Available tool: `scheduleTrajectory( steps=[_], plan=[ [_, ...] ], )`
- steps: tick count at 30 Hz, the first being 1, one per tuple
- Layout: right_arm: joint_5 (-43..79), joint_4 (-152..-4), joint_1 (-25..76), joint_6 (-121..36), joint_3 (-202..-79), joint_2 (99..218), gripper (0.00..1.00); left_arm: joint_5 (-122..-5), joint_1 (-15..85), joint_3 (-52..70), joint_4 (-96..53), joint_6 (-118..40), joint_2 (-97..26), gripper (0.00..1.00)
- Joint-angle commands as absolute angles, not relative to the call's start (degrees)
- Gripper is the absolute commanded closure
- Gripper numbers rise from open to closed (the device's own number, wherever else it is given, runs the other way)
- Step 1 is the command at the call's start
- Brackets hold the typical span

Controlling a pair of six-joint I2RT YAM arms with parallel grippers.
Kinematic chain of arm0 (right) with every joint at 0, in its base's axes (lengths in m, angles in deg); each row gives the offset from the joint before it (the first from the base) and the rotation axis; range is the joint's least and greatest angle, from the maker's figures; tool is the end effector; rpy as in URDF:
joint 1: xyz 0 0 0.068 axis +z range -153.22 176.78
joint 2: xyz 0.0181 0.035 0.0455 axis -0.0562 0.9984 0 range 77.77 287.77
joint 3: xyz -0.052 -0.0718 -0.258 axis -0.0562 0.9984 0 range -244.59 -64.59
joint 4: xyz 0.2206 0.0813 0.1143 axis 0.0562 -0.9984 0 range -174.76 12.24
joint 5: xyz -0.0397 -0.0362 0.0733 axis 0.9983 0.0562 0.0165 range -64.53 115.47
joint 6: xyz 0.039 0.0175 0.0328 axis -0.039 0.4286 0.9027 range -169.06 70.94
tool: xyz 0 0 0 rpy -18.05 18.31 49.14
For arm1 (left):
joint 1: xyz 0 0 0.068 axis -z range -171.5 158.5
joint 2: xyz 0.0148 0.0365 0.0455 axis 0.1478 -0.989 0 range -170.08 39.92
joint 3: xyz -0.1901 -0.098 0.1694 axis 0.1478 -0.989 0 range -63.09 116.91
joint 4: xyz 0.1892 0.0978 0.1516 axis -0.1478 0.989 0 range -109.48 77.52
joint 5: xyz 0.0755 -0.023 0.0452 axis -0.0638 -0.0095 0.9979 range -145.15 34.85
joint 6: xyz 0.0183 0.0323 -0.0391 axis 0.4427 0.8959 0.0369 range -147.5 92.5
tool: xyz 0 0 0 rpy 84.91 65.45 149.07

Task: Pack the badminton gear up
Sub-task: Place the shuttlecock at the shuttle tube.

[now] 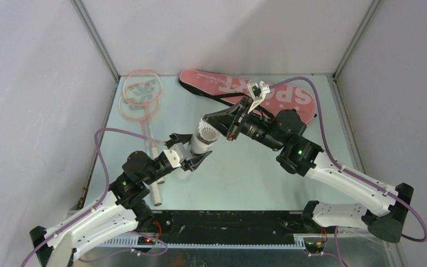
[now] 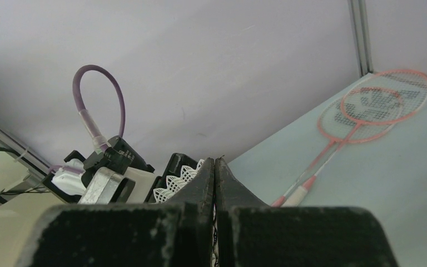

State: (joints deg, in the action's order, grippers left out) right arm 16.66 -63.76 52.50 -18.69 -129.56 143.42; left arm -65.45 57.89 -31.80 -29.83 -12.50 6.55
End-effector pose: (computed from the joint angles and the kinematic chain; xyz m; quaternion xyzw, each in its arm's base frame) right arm 0.1437 0.2205 0.4363 -0.1945 0.5902 0.5686 0.5389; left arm 0.0957 -0.1214 0.3255 0.4046 0.5152 -0.2788 0.7022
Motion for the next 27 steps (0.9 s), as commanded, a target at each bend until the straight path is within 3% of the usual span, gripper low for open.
scheduleTrajectory(
  steps=[1,5,12,15,16,18,27],
  plan=[
    [16.0,-64.2,53.0,-21.3,-130.1,143.4,0.98,-66.3,58.1,-31.6,-34.4,-12.5,7.6,0.69],
    [18.1,-66.0,53.3,-24.0,-130.2,143.9,0.87,-66.4,58.1,-31.5,-33.9,-12.4,7.8,0.69],
    [20.3,-66.6,53.4,-26.9,-130.3,141.5,0.35,-66.6,58.1,-31.6,-33.8,-12.2,7.8,0.69],
    [21.8,-70.7,53.5,-29.1,-131.9,140.6,0.22,-67.1,58.1,-31.4,-32.6,-11.3,7.8,0.69],
    [22.3,-73.4,53.5,-29.6,-133.1,140.5,0.11,-67.2,58.1,-31.2,-31.8,-11.1,7.7,0.69],
    [23.2,-77.6,53.4,-30.7,-134.6,140.1,0.02,-67.7,58.1,-30.8,-30.1,-9.9,7.8,0.69],
    [26.5,-99.7,53.5,-36.0,-140.4,137.8,0.01,-68.8,58.1,-30.3,-26.7,-6.0,8.5,0.69]
  ],
)
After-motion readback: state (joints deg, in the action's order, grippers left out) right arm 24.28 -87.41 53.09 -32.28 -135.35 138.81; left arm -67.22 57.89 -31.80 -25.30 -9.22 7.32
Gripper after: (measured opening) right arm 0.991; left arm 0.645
